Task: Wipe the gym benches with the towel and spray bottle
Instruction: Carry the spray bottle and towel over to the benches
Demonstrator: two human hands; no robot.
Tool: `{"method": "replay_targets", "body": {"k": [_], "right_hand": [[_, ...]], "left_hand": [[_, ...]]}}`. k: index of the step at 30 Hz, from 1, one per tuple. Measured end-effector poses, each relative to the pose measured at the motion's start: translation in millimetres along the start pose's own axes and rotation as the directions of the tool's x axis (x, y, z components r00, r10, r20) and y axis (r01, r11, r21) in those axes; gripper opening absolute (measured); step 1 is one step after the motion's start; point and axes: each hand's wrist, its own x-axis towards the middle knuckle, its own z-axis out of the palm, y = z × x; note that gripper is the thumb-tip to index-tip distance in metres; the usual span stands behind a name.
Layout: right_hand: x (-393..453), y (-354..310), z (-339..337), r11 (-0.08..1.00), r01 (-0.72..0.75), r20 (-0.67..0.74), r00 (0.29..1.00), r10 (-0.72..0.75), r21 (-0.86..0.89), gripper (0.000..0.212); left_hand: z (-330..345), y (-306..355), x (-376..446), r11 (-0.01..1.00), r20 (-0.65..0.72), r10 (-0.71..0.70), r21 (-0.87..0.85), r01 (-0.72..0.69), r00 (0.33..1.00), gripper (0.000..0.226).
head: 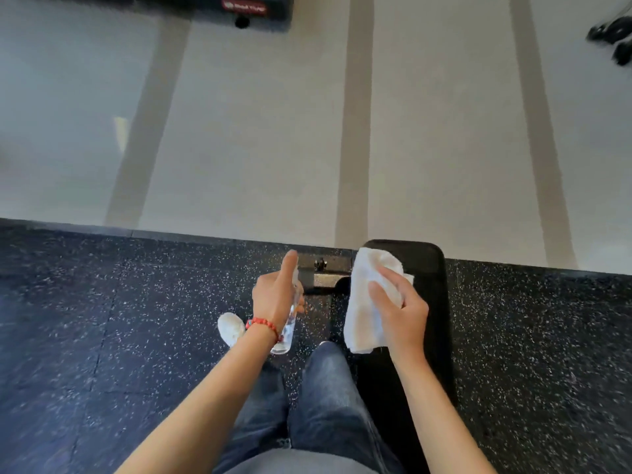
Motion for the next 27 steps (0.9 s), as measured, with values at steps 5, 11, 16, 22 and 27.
{"method": "replay_targets", "body": {"k": [5,11,16,22,27], "right_hand": [[6,-32,97,0.999,0.029,0.100,0.995,-0.025,-0.037,0.032],[4,-73,223,0.992,0.120,0.232,0.967,-0.106,-0.044,0.038],[0,-102,314,0.980,0.185,0.402,0.904,-0.142,-0.070,0.037],[1,-130,403,0.962,0.240,0.601,0.791,-0.117,-0.128,0.035],[6,-153,489,0.933,0.335,0.765,0.633,-0.120,-0.131,0.029]], "left_hand": [[-83,9,44,0.998,-0.081,-0.032,-0.056,0.028,0.996,0.072],[-192,17,91,0.982,-0.173,-0.046,-0.190,0.012,0.984,0.072],[-274,16,120,0.962,-0.313,-0.096,-0.272,0.008,0.945,0.076],[-346,7,139,0.909,-0.453,-0.244,-0.415,0.040,0.857,0.078],[-400,7,159,0.849,-0.561,-0.346,-0.528,-0.003,0.752,0.079]]}}
